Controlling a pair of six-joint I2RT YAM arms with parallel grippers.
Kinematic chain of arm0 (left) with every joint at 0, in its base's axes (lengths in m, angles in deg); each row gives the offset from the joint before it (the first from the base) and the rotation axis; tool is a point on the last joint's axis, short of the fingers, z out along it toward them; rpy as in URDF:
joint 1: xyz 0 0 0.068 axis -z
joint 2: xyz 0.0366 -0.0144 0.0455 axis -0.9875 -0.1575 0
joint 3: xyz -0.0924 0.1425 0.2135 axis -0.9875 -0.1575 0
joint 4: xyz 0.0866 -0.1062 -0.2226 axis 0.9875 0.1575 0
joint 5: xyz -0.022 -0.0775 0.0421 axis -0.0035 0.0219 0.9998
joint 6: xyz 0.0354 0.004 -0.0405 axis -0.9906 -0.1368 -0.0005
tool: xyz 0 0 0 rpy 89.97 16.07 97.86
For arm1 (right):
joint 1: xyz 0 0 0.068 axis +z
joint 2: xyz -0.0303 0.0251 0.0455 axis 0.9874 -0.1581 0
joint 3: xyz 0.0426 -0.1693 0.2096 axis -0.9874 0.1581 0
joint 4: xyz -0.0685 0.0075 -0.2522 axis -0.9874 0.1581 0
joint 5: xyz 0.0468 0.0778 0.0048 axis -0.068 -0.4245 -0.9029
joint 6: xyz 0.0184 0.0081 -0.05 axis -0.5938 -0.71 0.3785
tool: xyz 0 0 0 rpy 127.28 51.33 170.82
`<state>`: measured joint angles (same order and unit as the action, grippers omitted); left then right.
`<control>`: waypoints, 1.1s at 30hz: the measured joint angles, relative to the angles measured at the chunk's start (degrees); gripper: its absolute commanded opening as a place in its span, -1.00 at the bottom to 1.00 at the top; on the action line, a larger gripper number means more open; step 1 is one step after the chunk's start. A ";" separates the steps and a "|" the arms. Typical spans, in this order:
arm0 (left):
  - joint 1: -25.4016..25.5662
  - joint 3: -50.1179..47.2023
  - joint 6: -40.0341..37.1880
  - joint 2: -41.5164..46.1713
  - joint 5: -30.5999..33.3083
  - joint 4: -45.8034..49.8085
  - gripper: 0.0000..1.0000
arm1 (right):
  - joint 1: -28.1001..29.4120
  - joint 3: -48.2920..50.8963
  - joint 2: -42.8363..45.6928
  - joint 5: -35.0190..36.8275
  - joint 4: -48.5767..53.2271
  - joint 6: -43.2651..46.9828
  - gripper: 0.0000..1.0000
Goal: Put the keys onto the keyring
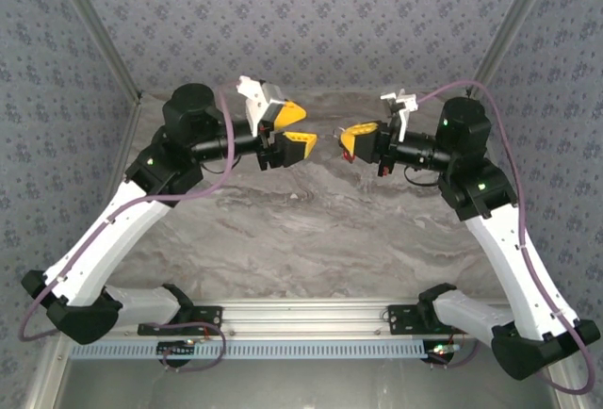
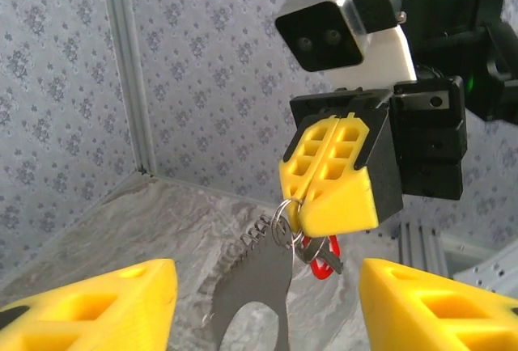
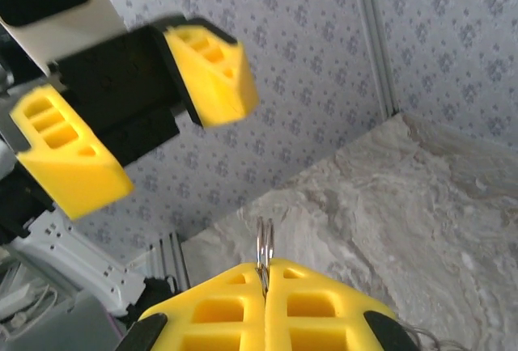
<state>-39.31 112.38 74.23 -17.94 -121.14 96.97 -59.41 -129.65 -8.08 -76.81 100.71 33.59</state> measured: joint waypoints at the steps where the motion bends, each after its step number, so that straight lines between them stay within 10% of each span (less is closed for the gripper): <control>1: 0.00 1.60 -1.53 -0.94 -0.63 1.79 0.07 | 0.00 -0.98 -0.70 -0.15 2.56 1.90 -1.00; 33: 0.00 11.23 -14.62 -15.34 -13.05 22.77 -0.06 | 3.30 -4.26 -5.51 0.24 20.17 14.67 -1.00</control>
<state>-39.31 123.61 59.60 -33.28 -134.19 119.74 -56.11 -133.91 -13.59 -76.57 120.88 48.25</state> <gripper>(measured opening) 0.478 0.065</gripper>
